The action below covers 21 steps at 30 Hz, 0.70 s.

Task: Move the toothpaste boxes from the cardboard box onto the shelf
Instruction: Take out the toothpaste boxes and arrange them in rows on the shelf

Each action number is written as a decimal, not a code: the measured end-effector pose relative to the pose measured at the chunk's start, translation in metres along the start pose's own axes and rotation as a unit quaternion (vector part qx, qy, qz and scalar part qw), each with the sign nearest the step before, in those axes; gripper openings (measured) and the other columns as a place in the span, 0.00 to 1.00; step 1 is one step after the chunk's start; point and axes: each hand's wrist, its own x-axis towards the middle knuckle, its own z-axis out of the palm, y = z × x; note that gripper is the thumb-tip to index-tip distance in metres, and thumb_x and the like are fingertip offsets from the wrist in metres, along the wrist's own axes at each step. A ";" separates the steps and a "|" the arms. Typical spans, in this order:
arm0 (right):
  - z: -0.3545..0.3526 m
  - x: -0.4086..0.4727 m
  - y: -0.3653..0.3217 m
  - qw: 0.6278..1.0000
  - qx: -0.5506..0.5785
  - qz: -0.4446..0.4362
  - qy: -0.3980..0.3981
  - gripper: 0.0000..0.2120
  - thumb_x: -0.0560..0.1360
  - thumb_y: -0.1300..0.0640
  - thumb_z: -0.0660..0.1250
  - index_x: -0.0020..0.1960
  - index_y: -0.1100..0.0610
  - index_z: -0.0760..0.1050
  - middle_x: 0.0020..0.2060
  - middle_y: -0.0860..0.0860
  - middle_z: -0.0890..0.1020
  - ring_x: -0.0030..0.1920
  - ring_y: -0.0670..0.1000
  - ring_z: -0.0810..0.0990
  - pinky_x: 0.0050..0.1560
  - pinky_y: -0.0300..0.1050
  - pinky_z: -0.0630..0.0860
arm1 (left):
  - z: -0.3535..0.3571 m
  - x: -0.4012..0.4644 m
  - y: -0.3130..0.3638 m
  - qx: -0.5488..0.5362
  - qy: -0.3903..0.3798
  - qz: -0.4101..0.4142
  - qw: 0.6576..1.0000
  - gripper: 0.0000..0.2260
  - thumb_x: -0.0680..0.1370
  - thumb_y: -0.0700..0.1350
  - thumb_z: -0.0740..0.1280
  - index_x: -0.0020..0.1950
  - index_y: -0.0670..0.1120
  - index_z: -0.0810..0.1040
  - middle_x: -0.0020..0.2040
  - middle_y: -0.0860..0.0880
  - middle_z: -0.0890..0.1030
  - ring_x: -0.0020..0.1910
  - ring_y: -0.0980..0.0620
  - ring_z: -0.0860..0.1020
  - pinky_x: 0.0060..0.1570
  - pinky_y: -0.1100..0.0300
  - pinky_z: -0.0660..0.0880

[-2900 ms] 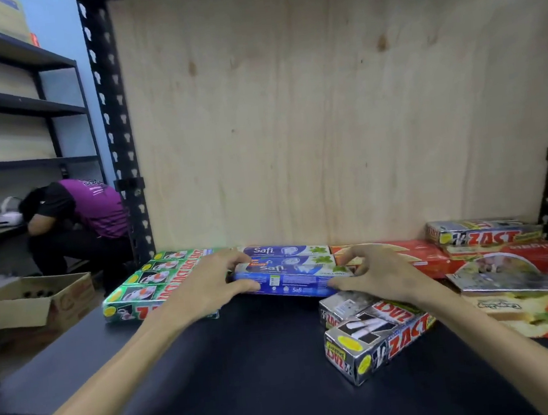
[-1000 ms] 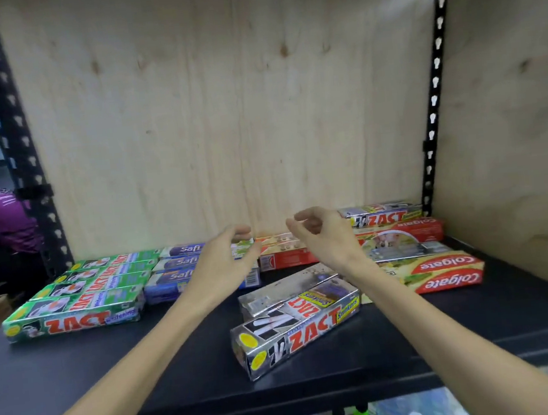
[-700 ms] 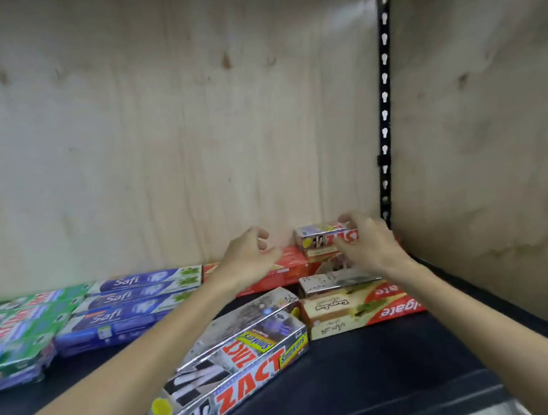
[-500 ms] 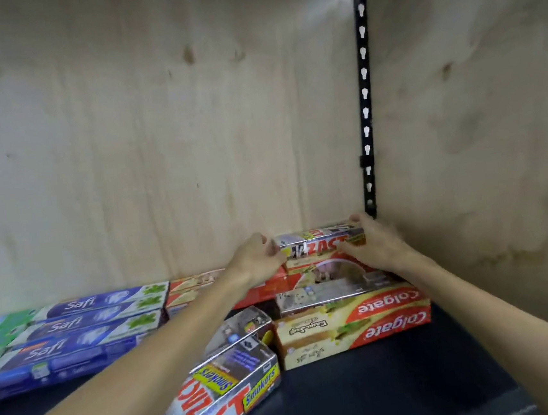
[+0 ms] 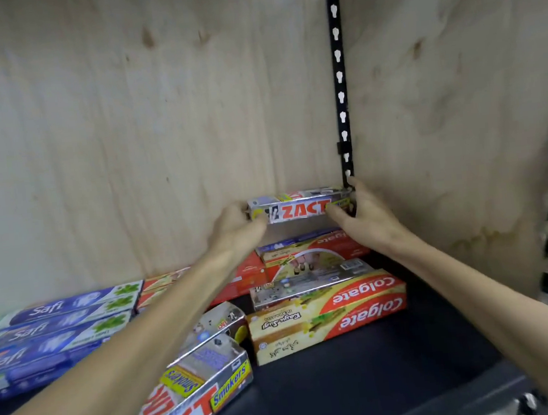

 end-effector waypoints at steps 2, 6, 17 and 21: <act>-0.009 -0.013 -0.008 0.999 0.042 -0.010 0.001 0.29 0.81 0.46 0.65 0.78 0.53 0.59 0.63 0.50 0.78 0.54 0.45 0.80 0.44 0.35 0.77 | -0.013 -0.012 0.002 0.004 -0.005 -0.011 1.000 0.07 0.78 0.55 0.65 0.51 0.53 0.77 0.53 0.53 0.83 0.56 0.49 0.79 0.58 0.55 0.74; -0.016 -0.042 -0.013 0.999 0.045 0.012 -0.023 0.34 0.81 0.42 0.63 0.81 0.55 0.56 0.65 0.54 0.78 0.48 0.44 0.80 0.40 0.33 0.74 | -0.031 -0.047 -0.002 0.011 -0.036 -0.024 0.999 0.19 0.81 0.59 0.60 0.50 0.46 0.81 0.48 0.49 0.84 0.50 0.51 0.80 0.51 0.55 0.72; -0.019 -0.061 -0.012 0.989 -0.102 0.060 -0.091 0.25 0.82 0.41 0.60 0.72 0.54 0.65 0.57 0.54 0.82 0.49 0.51 0.84 0.50 0.52 0.84 | -0.037 -0.069 -0.011 0.126 -0.128 -0.027 0.983 0.21 0.83 0.60 0.55 0.51 0.47 0.80 0.44 0.51 0.84 0.40 0.55 0.77 0.43 0.60 0.72; -0.015 -0.054 -0.010 0.987 -0.120 0.051 -0.095 0.26 0.82 0.43 0.62 0.74 0.54 0.63 0.61 0.54 0.80 0.49 0.50 0.82 0.43 0.44 0.81 | -0.033 -0.066 -0.016 0.139 -0.162 -0.021 0.977 0.19 0.82 0.60 0.55 0.52 0.49 0.80 0.41 0.55 0.82 0.42 0.56 0.78 0.48 0.60 0.73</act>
